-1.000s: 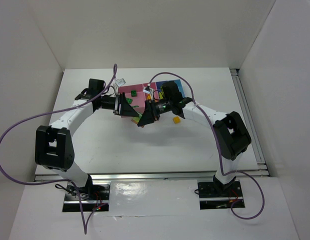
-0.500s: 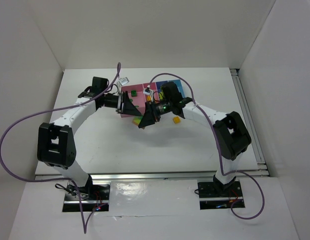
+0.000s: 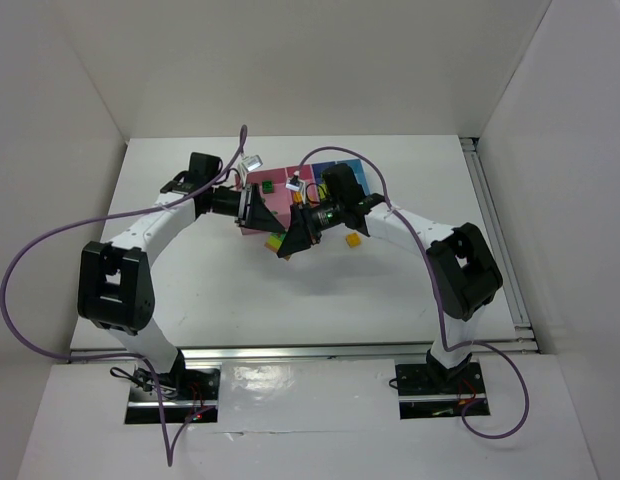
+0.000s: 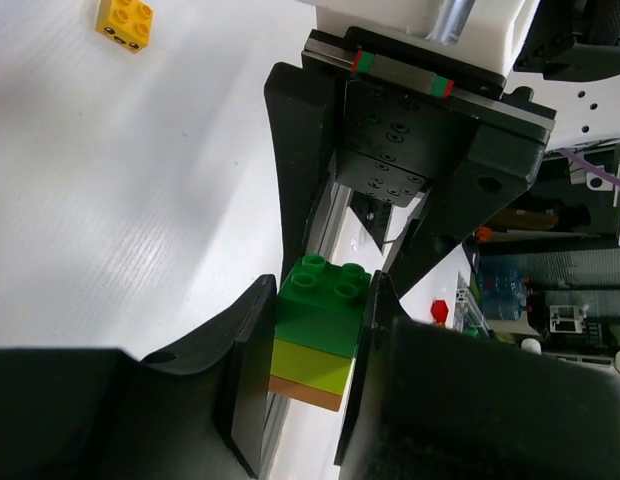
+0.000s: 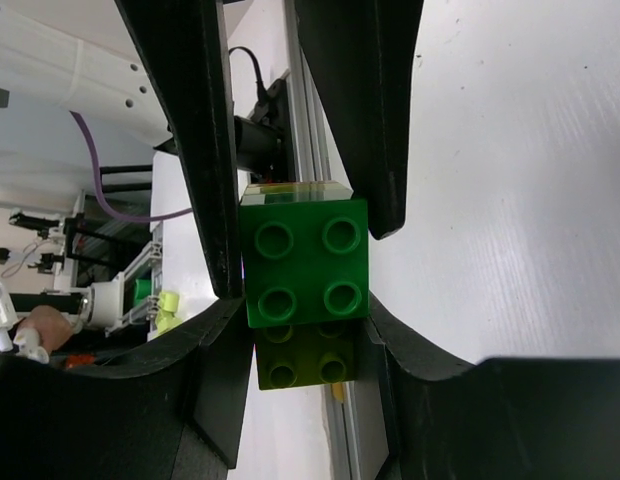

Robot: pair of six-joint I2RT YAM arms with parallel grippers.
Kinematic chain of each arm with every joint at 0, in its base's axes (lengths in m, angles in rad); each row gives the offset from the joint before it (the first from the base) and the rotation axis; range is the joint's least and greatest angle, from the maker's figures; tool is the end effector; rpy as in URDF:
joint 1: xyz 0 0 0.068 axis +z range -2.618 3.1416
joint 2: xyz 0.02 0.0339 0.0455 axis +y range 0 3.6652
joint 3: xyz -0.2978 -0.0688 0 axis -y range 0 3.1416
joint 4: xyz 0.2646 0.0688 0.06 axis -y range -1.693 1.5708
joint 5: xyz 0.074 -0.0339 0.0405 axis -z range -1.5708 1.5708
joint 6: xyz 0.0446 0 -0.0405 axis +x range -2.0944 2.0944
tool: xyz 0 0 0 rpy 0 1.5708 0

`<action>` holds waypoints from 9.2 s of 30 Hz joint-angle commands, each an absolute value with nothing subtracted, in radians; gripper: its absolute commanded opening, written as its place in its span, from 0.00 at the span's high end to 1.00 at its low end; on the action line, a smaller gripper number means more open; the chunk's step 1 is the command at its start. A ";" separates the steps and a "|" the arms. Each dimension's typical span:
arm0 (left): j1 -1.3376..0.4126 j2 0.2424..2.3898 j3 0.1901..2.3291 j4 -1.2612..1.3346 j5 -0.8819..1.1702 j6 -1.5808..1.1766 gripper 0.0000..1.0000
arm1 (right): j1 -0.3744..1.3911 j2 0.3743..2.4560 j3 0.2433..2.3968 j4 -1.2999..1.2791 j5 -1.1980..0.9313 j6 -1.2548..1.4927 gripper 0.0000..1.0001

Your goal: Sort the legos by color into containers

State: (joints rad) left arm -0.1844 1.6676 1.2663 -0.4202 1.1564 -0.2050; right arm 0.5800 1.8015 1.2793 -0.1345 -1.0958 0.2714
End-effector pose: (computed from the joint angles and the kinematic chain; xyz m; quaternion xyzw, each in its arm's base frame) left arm 0.3645 -0.1095 0.2945 0.1920 0.7814 -0.5583 0.2023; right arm 0.3314 0.2645 0.2658 -0.3449 0.7216 0.5813 0.1501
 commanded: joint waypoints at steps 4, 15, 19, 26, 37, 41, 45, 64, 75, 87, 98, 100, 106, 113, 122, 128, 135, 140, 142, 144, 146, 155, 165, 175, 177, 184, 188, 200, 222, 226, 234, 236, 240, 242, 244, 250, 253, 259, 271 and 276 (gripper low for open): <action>-0.190 1.681 1.308 -0.463 1.212 -0.143 0.51 | 0.588 1.799 1.327 -0.123 -1.111 0.258 1.00; -0.199 1.681 1.319 -0.474 1.241 -0.118 0.97 | 0.588 1.809 1.327 -0.104 -1.121 0.267 1.00; -0.199 1.690 1.344 -0.474 1.206 -0.143 1.00 | 0.588 1.809 1.327 -0.139 -1.094 0.267 1.00; -0.172 1.690 1.367 -0.374 1.109 -0.294 1.00 | 0.597 1.807 1.336 -0.278 -0.985 0.187 1.00; -0.069 1.865 1.508 -0.428 0.794 -0.419 1.00 | 0.545 1.690 1.241 -0.230 -0.894 0.228 1.00; -0.069 1.997 1.661 -0.527 0.570 -0.465 1.00 | 0.512 1.660 1.232 -0.239 -0.783 0.262 1.00; -0.080 2.112 1.788 -0.589 0.477 -0.465 0.92 | 0.491 1.637 1.213 -0.204 -0.779 0.288 1.00; -0.129 1.849 1.407 -0.094 1.356 -0.393 0.16 | 0.414 1.638 1.221 -0.036 -1.156 0.374 1.00; -0.241 1.763 1.365 -0.114 1.358 -0.302 0.14 | 0.414 1.660 1.212 -0.012 -1.161 0.400 1.00; -0.241 1.753 1.344 -0.135 1.390 -0.273 0.47 | 0.414 1.678 1.212 0.049 -1.152 0.456 1.00; -0.241 1.762 1.362 -0.161 1.371 -0.284 1.00 | 0.414 1.687 1.221 0.019 -1.118 0.445 0.85; -0.241 1.763 1.371 -0.184 1.371 -0.275 1.00 | 0.414 1.687 1.241 0.018 -1.118 0.445 0.77; -0.241 1.763 1.371 -0.218 1.362 -0.245 1.00 | 0.405 1.687 1.250 0.060 -1.127 0.477 0.70; -0.241 1.753 1.371 -0.238 1.362 -0.226 1.00 | 0.396 1.687 1.250 0.092 -1.140 0.497 0.55; -0.232 1.744 1.371 -0.256 1.353 -0.216 1.00 | 0.396 1.687 1.232 0.169 -1.158 0.557 0.42; -0.223 1.744 1.371 -0.256 1.353 -0.216 1.00 | 0.396 1.687 1.221 0.186 -1.158 0.568 0.51; -0.222 1.735 1.381 -0.256 1.353 -0.216 1.00 | 0.396 1.712 1.221 0.118 -1.181 0.537 0.41; -0.222 1.735 1.381 -0.256 1.353 -0.216 1.00 | 0.396 1.721 1.221 0.127 -1.181 0.537 0.55; -0.222 1.735 1.381 -0.256 1.353 -0.216 1.00 | 0.396 1.721 1.221 0.136 -1.190 0.537 0.65; -0.222 1.735 1.381 -0.256 1.353 -0.216 1.00 | 0.396 1.721 1.221 0.137 -1.168 0.537 0.83; -0.222 1.735 1.381 -0.265 1.353 -0.216 1.00 | 0.382 1.712 1.221 0.126 -1.131 0.537 0.92; -0.190 1.715 1.333 -0.288 1.344 -0.198 1.00 | 0.252 1.599 1.080 0.350 -0.965 0.752 1.00; -0.160 1.724 1.351 -0.288 1.119 -0.316 1.00 | 0.302 1.704 1.366 -0.162 -0.303 0.560 1.00; -0.160 1.669 1.436 -0.495 0.516 -0.457 1.00 | 0.367 2.089 1.874 -0.488 0.044 0.394 0.93; -0.160 1.651 1.436 -0.495 0.500 -0.466 1.00 | 0.376 2.115 1.884 -0.488 0.054 0.385 0.91; -0.160 1.638 1.436 -0.505 0.509 -0.466 1.00 | 0.376 2.152 1.884 -0.486 0.051 0.374 0.87; -0.160 1.638 1.436 -0.505 0.520 -0.466 1.00 | 0.376 2.163 1.884 -0.486 0.038 0.365 0.84; -0.169 1.647 1.436 -0.505 0.552 -0.448 1.00 | 0.403 2.149 1.920 -0.468 0.002 0.347 0.37; -0.337 1.959 1.843 -0.505 0.523 -0.488 1.00 | 0.314 1.585 1.315 -0.382 0.225 0.455 0.32; -0.393 2.115 2.024 -0.505 0.496 -0.521 1.00 | 0.292 1.487 1.232 -0.455 0.313 0.498 0.22; -0.446 2.414 2.400 -0.436 0.448 -0.603 1.00 | 0.291 1.301 1.128 -0.505 0.342 0.523 0.22; -0.446 2.465 2.410 -0.393 0.471 -0.633 0.93 | 0.291 1.276 1.115 -0.514 0.322 0.523 0.22; -0.446 2.517 2.434 -0.316 0.495 -0.669 0.83 | 0.291 1.261 1.091 -0.534 0.301 0.523 0.22; -0.456 2.540 2.454 -0.292 0.512 -0.681 0.58 | 0.291 1.261 1.081 -0.544 0.291 0.532 0.22; -0.465 2.551 2.454 -0.272 0.526 -0.681 0.44 | 0.291 1.261 1.081 -0.545 0.281 0.532 0.22; -0.486 2.516 2.454 -0.232 0.575 -0.681 0.19 | 0.301 1.275 1.062 -0.522 0.210 0.522 0.22; -0.495 2.465 2.427 -0.201 0.584 -0.681 0.18 | 0.301 1.293 1.049 -0.497 0.164 0.512 0.22; -0.462 2.361 2.372 -0.241 0.563 -0.681 0.23 | 0.322 1.383 1.048 -0.486 0.042 0.428 0.22; -0.368 1.798 1.787 -0.376 0.270 -0.557 0.22 | 0.494 1.712 1.181 -0.427 0.218 0.316 0.21; -0.357 1.672 1.623 -0.376 0.212 -0.534 0.22 | 0.494 1.824 1.222 -0.390 0.268 0.307 0.22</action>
